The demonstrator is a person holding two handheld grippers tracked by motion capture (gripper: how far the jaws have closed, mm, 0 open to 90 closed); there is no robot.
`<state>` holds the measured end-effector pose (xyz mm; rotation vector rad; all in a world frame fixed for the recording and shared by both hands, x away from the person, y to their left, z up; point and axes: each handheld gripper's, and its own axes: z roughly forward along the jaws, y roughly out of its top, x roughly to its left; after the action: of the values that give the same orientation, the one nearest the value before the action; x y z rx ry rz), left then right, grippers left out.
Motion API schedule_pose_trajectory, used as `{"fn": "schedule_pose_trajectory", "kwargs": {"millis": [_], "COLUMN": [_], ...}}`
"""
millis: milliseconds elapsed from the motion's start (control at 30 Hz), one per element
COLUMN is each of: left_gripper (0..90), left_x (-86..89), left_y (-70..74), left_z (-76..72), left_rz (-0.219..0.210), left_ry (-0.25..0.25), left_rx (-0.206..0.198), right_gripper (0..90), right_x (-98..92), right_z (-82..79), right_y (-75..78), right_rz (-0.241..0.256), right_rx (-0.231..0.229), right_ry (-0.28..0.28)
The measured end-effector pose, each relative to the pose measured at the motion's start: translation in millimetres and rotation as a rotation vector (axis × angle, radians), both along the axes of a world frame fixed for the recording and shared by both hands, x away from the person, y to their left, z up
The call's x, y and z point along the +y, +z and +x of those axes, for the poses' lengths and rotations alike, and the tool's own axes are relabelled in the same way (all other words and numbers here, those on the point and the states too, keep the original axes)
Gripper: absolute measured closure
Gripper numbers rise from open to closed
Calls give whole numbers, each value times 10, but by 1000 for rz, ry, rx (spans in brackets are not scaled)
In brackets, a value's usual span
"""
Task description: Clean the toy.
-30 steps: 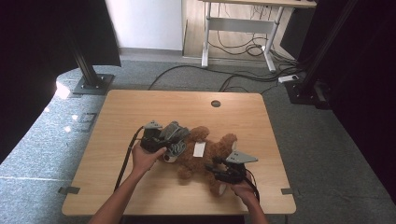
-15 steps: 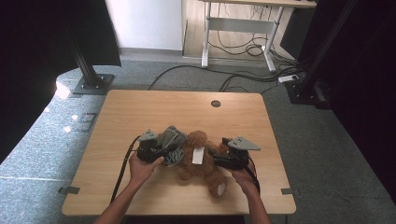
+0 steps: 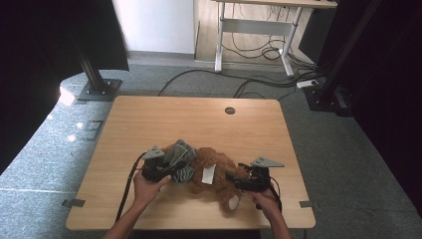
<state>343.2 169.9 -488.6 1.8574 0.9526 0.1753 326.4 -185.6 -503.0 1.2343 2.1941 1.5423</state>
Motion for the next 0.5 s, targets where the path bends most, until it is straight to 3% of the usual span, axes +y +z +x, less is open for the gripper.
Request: {"fn": "schedule_pose_trajectory", "kwargs": {"millis": [67,167,267,433,500], "left_gripper": [740,739,737,738,737], "left_x": [12,21,-2,-165,-366], "left_y": [-6,-11,64,242,342], "left_z": [-21,-36,-68,-133,-153], "left_rz": [1,-11,-33,-68,-97], "left_ry": [-2,-7,-24,-78,-131], "left_rx": [3,15,15,-16,-24], "right_gripper": [330,480,611,672,675], "right_x": [26,56,66,62,72], "right_z": [-13,-32,-41,-37,-38], "right_y": [0,5,9,-5,-15], "right_rz": [-1,-18,-34,-47,-41], "right_rx": [-4,-25,-39,-73,-80], "right_ry": [23,48,39,27,47]}}
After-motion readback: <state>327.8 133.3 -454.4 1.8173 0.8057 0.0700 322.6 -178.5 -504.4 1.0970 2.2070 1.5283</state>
